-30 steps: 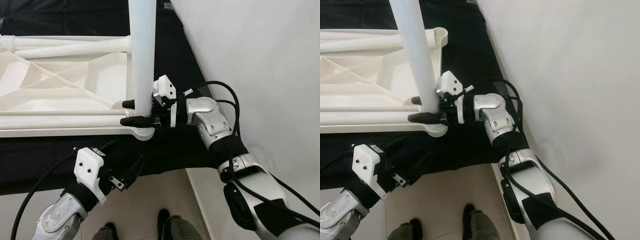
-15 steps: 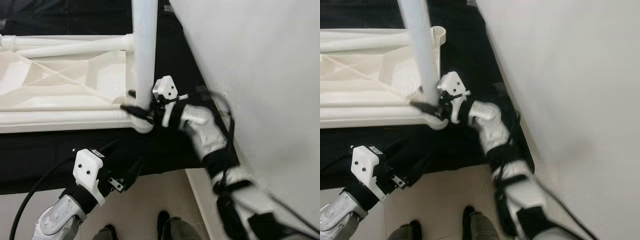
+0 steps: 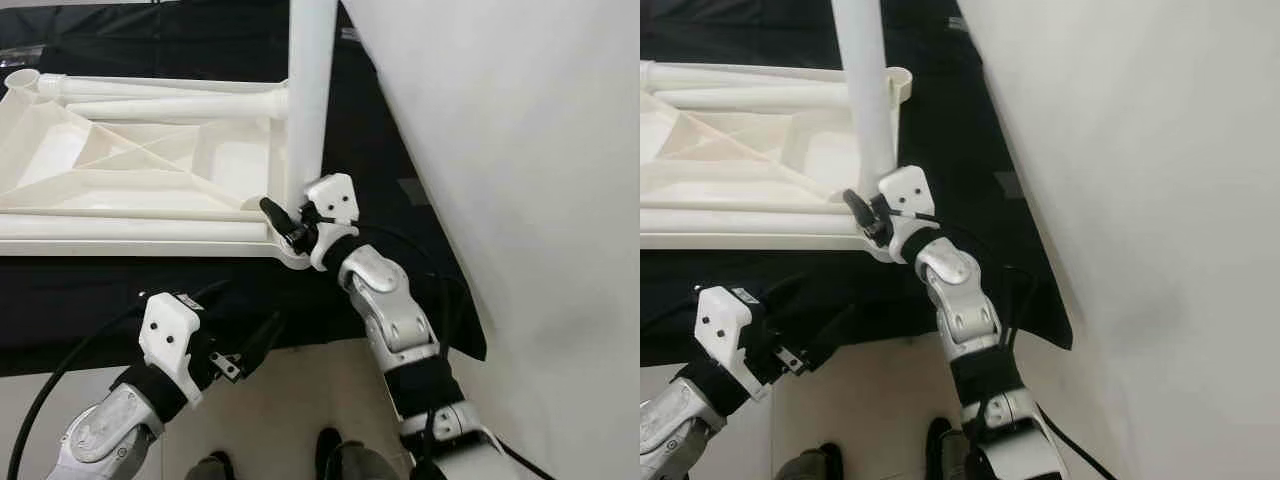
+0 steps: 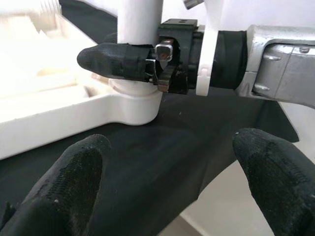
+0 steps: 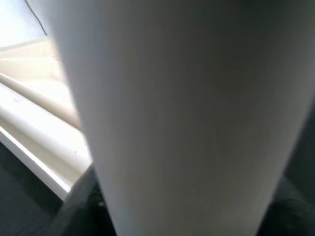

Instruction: Building children table

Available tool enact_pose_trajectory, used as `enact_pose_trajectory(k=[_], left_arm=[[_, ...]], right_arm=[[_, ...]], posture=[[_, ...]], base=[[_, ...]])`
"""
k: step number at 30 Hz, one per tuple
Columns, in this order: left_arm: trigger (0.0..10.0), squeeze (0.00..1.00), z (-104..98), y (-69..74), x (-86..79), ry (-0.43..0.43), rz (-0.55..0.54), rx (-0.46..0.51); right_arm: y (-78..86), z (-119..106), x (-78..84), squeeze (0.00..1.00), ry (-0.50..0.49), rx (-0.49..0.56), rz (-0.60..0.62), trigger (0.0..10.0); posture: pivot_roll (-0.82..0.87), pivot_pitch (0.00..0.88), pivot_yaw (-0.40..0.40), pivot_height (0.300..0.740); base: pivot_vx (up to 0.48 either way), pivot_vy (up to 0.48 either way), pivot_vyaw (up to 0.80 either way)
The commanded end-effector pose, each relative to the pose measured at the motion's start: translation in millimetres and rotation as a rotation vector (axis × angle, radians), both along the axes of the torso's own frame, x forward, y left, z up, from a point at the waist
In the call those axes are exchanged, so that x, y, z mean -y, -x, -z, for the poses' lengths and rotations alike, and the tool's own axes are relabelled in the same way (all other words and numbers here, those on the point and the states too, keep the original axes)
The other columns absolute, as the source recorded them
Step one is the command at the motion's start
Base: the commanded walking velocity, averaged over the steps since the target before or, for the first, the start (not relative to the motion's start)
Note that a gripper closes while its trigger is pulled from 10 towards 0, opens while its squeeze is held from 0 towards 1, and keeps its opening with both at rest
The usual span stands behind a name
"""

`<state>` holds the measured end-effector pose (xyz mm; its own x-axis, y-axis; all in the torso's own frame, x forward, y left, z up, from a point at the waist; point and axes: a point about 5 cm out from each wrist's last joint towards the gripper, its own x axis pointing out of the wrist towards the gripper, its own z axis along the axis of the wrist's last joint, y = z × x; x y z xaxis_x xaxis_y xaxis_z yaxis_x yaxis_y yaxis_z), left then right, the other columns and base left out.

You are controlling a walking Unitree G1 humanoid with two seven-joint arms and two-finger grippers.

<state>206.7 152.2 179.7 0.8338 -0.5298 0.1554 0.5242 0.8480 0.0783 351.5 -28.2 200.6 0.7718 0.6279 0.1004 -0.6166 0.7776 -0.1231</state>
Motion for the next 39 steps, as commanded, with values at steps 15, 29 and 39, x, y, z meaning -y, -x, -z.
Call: enact_pose_trajectory(k=[15,29,39], left_arm=[[10.0,0.00,5.6,2.5,0.5,0.003,-0.007,-0.024],[10.0,0.00,6.6,2.4,4.1,0.011,-0.003,-0.028],[10.0,0.00,5.8,3.5,4.0,0.013,-0.001,-0.029]], right_arm=[[9.6,-40.6,-12.6,0.00,0.054,0.124,-0.560,10.0],[2.2,-60.2,-0.4,0.00,0.237,0.112,-0.919,0.0],[-9.1,-44.0,11.7,0.00,0.189,0.070,-0.726,0.0]], posture=[[0.14,0.307,-0.102,0.740],[0.12,0.307,-0.119,0.740],[0.12,0.317,-0.118,0.740]], base=[[0.000,0.000,0.00],[0.000,0.000,0.00],[0.000,0.000,0.00]])
